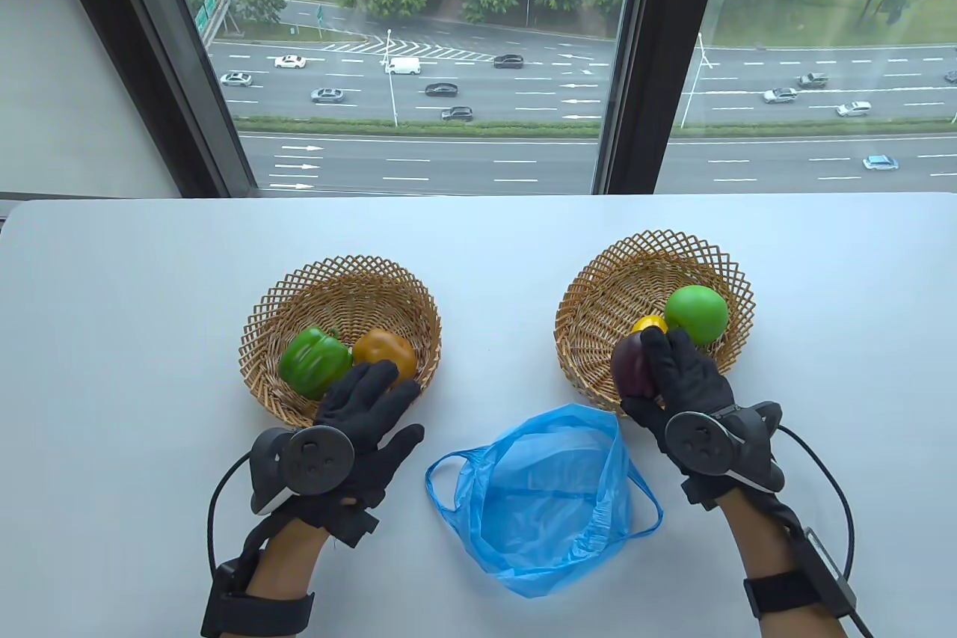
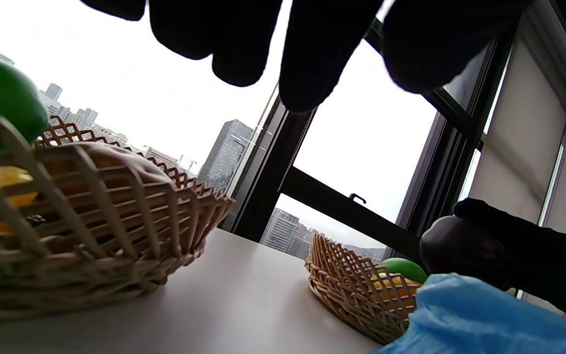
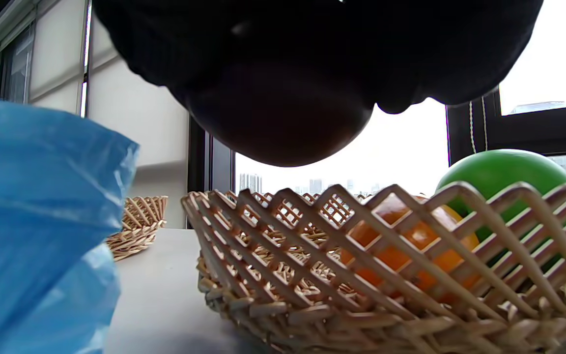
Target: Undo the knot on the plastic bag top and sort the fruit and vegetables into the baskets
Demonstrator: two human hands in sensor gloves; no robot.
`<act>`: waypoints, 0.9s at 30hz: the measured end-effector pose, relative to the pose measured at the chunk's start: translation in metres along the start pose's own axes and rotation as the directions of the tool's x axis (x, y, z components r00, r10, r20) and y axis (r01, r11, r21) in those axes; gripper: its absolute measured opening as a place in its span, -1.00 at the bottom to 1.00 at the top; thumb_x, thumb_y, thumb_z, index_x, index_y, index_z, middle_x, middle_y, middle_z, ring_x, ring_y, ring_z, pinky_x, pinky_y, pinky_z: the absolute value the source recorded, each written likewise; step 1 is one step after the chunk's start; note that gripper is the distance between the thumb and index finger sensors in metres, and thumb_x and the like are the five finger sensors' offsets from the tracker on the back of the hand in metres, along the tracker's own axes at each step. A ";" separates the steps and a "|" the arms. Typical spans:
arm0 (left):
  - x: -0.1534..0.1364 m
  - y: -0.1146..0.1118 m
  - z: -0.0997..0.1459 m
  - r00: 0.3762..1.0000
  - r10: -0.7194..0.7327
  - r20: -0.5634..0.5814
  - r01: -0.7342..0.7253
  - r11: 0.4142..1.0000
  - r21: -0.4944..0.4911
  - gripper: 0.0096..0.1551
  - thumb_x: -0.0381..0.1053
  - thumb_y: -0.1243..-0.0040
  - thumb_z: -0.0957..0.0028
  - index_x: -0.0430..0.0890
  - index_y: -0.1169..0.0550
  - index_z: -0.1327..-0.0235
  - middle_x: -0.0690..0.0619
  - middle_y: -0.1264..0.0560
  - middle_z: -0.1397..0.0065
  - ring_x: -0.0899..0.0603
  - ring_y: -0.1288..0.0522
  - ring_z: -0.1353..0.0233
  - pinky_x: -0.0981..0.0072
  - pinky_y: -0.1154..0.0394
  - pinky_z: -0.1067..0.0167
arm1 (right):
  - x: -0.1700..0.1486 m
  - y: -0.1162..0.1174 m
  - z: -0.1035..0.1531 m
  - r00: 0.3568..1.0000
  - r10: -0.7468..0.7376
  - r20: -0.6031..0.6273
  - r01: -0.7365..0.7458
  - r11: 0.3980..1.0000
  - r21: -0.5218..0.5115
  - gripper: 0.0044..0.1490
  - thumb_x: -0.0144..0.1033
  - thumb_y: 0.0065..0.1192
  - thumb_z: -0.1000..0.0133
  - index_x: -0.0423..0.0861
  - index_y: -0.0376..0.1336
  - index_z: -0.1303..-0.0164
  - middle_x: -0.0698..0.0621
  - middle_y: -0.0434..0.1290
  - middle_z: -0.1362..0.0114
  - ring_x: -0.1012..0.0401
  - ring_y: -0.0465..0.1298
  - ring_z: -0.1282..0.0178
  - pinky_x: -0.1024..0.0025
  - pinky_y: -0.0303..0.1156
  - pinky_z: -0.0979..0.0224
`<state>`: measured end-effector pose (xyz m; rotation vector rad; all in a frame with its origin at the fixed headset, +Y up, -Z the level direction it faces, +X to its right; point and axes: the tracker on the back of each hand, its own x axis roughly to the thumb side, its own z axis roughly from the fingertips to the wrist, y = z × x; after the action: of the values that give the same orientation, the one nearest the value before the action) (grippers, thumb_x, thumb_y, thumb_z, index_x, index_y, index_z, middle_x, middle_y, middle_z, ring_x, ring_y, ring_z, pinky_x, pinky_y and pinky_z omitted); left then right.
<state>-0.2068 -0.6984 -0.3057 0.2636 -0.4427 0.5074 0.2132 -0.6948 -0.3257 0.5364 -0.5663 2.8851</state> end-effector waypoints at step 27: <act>0.000 0.000 0.000 1.000 0.000 0.000 0.000 1.000 0.002 -0.24 0.30 -0.17 -0.03 -0.01 -0.54 -0.48 -0.16 -0.30 -0.69 -0.40 -0.15 -0.62 -0.38 -0.12 -0.43 | -0.013 0.018 -0.003 0.998 0.029 -0.064 -0.023 0.996 0.087 -0.10 0.00 0.20 -0.15 0.16 -0.06 -0.69 -0.51 0.10 -0.65 -0.40 0.39 -0.45 -0.28 0.40 -0.34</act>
<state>-0.2073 -0.6982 -0.3060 0.2659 -0.4421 0.5082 0.2202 -0.7114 -0.3388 0.4472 -0.4444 2.9506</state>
